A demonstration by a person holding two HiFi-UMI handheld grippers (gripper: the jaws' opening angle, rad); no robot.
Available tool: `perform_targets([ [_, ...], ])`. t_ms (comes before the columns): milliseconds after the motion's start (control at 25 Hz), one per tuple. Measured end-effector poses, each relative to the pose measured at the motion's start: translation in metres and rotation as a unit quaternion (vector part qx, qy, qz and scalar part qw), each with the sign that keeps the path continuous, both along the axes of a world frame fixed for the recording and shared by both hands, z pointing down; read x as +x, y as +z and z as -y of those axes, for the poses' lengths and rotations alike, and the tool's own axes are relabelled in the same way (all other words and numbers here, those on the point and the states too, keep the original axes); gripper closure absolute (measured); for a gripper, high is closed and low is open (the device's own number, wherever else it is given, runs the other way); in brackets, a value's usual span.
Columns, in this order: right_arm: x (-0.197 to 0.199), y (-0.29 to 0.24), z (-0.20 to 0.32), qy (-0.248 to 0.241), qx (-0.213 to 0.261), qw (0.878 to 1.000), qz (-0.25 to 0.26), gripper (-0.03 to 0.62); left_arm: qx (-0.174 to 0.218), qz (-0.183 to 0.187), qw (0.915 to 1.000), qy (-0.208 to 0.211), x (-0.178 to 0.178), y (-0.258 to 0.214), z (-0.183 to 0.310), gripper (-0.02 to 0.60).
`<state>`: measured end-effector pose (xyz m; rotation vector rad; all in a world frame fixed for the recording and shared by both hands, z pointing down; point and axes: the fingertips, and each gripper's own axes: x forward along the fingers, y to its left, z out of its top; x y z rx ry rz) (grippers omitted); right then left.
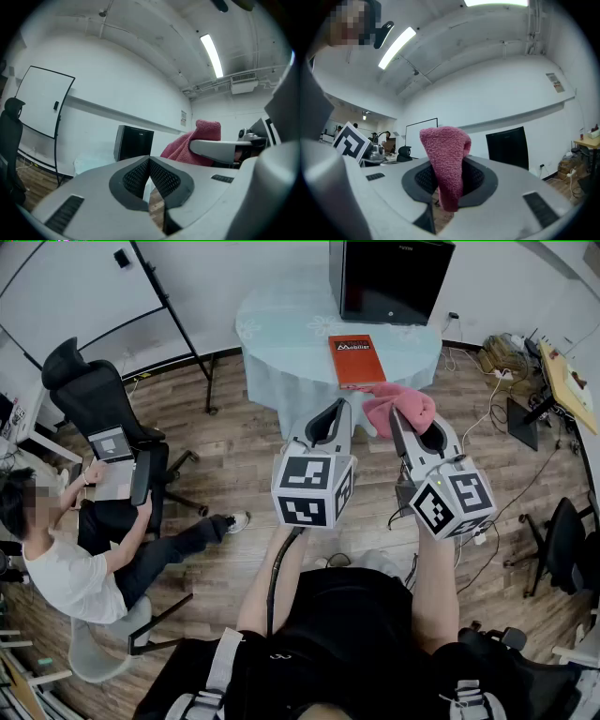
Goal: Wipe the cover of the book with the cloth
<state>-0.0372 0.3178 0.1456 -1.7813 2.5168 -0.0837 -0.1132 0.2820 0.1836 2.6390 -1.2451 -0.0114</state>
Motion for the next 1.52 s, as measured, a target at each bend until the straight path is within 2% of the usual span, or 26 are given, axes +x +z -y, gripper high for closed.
perform_targets([
  [200, -0.007, 0.013, -0.003, -0.004, -0.01, 1.0, -0.008, 0.508, -0.015, -0.019, 0.9997, -0.003, -0.006, 0.008, 0.001, 0.569],
  [360, -0.001, 0.027, 0.001, -0.011, -0.013, 1.0, 0.011, 0.505, -0.031, -0.009, 0.9995, -0.005, -0.005, 0.027, 0.004, 0.568],
  [560, -0.008, 0.033, 0.024, -0.021, -0.015, 1.0, 0.015, 0.505, -0.045, -0.013, 0.9986, -0.022, -0.012, 0.035, 0.025, 0.568],
  [720, 0.002, 0.049, 0.045, -0.022, -0.033, 0.999, 0.025, 0.505, -0.06, -0.013, 0.9979, -0.021, -0.002, 0.047, 0.045, 0.569],
  [800, 0.011, 0.055, 0.056, -0.019, -0.037, 0.999, 0.033, 0.505, -0.069, -0.029, 0.9971, -0.014, 0.008, 0.05, 0.055, 0.568],
  [920, 0.029, 0.058, 0.074, -0.017, -0.038, 0.998, 0.039, 0.505, -0.104, -0.097, 0.9898, 0.009, 0.026, 0.048, 0.072, 0.569],
  [1000, 0.043, 0.06, 0.088, -0.015, -0.039, 0.998, 0.04, 0.505, -0.114, -0.122, 0.9858, 0.021, 0.039, 0.047, 0.084, 0.569],
  [1160, 0.068, 0.06, 0.121, -0.025, -0.045, 0.998, 0.041, 0.505, -0.099, -0.097, 0.9903, 0.009, 0.064, 0.047, 0.114, 0.569],
  [1240, 0.078, 0.06, 0.139, -0.032, -0.047, 0.997, 0.044, 0.505, -0.104, -0.097, 0.9899, 0.001, 0.075, 0.05, 0.131, 0.569],
  [1400, 0.103, 0.07, 0.17, -0.042, -0.064, 0.995, 0.059, 0.505, -0.12, -0.073, 0.9901, -0.01, 0.099, 0.061, 0.156, 0.569],
  [1520, 0.125, 0.065, 0.187, -0.039, -0.062, 0.995, 0.062, 0.505, -0.133, -0.089, 0.987, -0.016, 0.113, 0.059, 0.17, 0.569],
])
